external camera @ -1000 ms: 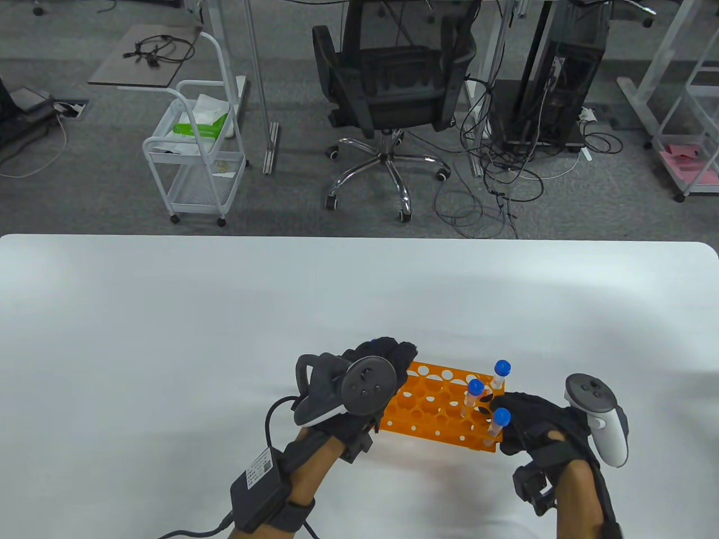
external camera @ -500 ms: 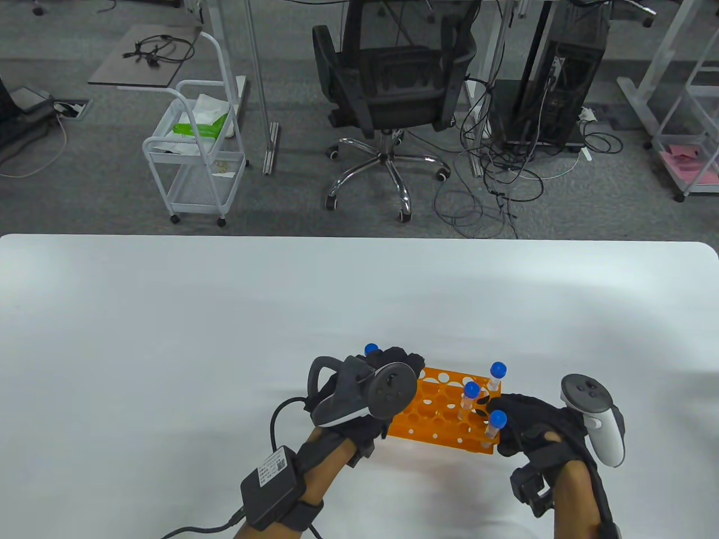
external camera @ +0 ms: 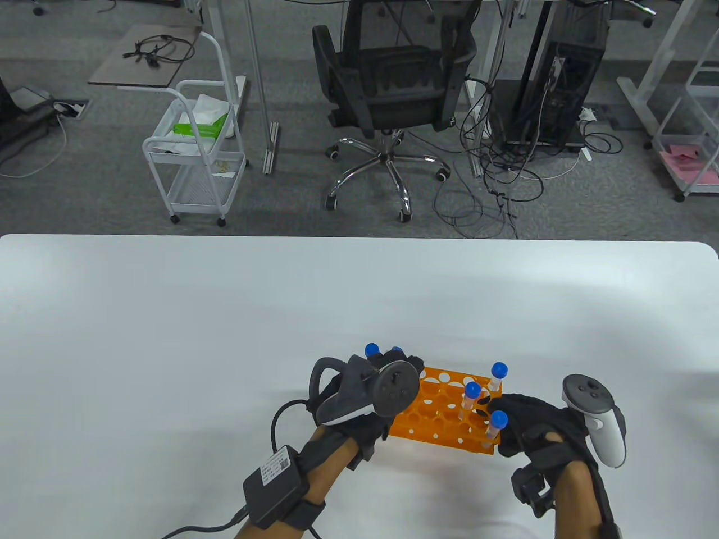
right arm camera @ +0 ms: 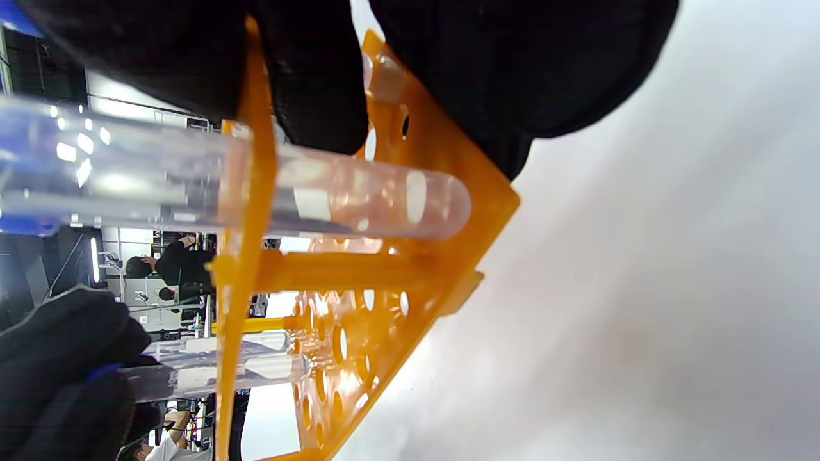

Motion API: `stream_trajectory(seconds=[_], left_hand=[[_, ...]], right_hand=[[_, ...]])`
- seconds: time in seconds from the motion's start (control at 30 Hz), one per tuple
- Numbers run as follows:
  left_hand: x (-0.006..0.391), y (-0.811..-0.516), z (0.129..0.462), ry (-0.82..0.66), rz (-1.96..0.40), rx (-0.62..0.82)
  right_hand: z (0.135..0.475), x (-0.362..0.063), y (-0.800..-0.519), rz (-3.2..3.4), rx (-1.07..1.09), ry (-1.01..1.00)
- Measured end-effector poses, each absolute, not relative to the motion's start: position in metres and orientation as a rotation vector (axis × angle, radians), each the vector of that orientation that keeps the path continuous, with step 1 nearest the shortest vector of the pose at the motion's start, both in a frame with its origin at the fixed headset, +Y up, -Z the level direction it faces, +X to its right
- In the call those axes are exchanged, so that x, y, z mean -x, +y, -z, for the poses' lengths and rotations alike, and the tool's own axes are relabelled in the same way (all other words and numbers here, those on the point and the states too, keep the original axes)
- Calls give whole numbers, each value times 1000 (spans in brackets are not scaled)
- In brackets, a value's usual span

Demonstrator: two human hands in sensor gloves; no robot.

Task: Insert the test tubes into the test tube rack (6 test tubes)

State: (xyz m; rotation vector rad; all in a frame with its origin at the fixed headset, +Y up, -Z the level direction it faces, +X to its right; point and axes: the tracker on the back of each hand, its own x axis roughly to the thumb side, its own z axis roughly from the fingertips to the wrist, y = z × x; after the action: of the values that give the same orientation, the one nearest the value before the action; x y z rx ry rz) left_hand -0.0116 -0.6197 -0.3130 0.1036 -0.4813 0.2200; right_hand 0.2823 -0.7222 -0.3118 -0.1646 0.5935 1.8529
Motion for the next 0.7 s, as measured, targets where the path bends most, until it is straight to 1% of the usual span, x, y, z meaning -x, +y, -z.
stream_trajectory(seconds=[0.07, 0.13, 0.33, 0.43, 0.53, 0.7], left_hand=[[13, -621, 313, -471, -216, -95], [14, -620, 313, -470, -187, -123], [18, -612, 310, -484, -248, -116], [24, -606, 311, -503, -331, -107], [37, -597, 314, -513, -463, -103], [60, -588, 328, -500, -654, -126]], right_hand=[[312, -282, -722, -1856, 164, 594], [312, -283, -722, -1868, 165, 591], [312, -283, -722, -1869, 160, 595], [311, -285, -721, -1862, 159, 590], [311, -288, -720, -1853, 165, 579], [311, -294, -719, -1844, 181, 562]])
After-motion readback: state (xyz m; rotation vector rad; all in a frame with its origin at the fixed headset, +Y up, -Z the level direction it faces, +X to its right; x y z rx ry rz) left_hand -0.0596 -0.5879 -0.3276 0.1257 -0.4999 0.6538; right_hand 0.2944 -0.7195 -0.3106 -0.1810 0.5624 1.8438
